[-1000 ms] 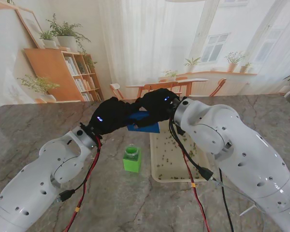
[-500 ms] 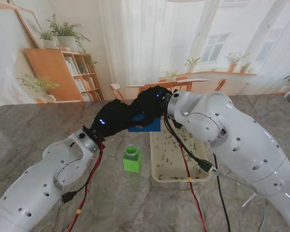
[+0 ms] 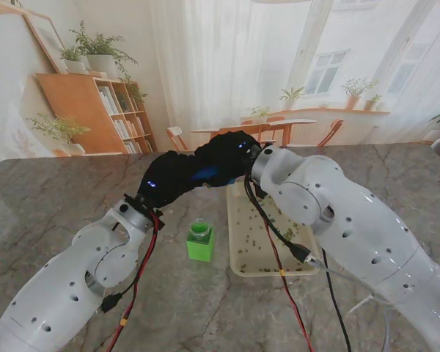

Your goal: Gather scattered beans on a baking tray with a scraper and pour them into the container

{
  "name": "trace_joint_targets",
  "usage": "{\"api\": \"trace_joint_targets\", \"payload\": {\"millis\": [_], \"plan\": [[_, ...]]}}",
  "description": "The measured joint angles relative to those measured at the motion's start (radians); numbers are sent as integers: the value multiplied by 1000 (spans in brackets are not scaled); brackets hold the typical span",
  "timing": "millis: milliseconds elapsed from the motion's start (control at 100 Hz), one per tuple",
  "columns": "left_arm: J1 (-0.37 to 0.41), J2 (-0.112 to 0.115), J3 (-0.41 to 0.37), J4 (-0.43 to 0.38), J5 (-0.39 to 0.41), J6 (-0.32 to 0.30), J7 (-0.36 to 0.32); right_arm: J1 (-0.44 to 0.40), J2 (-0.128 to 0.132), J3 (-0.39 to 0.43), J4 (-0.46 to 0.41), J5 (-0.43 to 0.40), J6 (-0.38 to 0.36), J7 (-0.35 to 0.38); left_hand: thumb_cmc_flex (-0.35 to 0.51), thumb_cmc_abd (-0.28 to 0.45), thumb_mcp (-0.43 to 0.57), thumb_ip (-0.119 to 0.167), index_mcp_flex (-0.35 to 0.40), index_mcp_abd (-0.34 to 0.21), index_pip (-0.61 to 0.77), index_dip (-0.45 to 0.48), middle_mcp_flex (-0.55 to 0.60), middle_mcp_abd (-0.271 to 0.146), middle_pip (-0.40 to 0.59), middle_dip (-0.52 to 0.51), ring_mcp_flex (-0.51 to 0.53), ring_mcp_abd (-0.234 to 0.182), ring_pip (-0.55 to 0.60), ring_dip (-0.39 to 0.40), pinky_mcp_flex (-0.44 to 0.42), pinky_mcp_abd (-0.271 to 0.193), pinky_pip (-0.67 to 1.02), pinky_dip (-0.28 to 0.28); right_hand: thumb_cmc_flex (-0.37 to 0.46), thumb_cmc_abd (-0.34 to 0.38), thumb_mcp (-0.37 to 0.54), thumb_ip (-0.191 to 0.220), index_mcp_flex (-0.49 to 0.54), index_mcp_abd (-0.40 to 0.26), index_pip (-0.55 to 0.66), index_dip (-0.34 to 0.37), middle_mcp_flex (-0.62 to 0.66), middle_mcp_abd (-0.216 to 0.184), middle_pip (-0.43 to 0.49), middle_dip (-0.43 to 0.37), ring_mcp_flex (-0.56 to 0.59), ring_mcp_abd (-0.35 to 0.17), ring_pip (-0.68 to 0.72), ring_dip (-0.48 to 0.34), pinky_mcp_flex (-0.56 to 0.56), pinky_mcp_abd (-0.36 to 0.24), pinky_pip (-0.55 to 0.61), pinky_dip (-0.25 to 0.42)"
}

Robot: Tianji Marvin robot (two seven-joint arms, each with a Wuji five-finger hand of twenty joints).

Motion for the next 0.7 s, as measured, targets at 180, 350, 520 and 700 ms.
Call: {"api": "trace_joint_targets", "payload": {"millis": [180, 350, 520, 700], "plan": [[6, -14, 14, 8, -42, 19, 29, -7, -12, -5, 37, 12, 0, -51, -12, 2, 0, 1, 16, 40, 23, -2, 16, 27, 26, 1, 1, 3, 0, 2, 13, 0, 0, 0, 54, -47, 75, -54, -36, -103, 277, 80, 26, -65, 107, 94, 37, -43, 102, 1, 38, -23, 23, -14], [9, -27, 19, 13, -86, 27, 42, -12, -19, -3, 64, 37, -8, -92, -12, 2, 0, 0, 17, 40, 24, -4, 16, 26, 31, 1, 1, 5, 0, 2, 13, 0, 0, 0, 44, -65, 125, -62, -83, -155, 414, 248, -37, -105, 328, 181, 16, -69, 242, 63, 53, -26, 45, -19], [13, -28, 20, 11, -81, 16, 26, -17, -17, 9, 61, 31, -28, -59, -21, 2, -2, 0, 18, 35, 19, -7, 20, 12, 32, 1, 1, 5, -51, -17, -13, 0, -31, 0, 10, -77, 128, -73, -61, -181, 510, 300, 0, -128, 465, 212, 25, -85, 426, 116, 104, -39, 153, 26], [26, -13, 1, -30, -4, -4, -70, -14, -2, 15, 62, 119, -40, 30, -102, 39, 5, 2, 19, -4, -81, 9, 10, -55, 28, -152, -22, 1, -83, -55, -100, 0, -75, 0, -30, -107, 137, -83, -25, -194, 592, 332, 79, -136, 553, 214, 83, -85, 554, 121, 173, -53, 263, 40]]}}
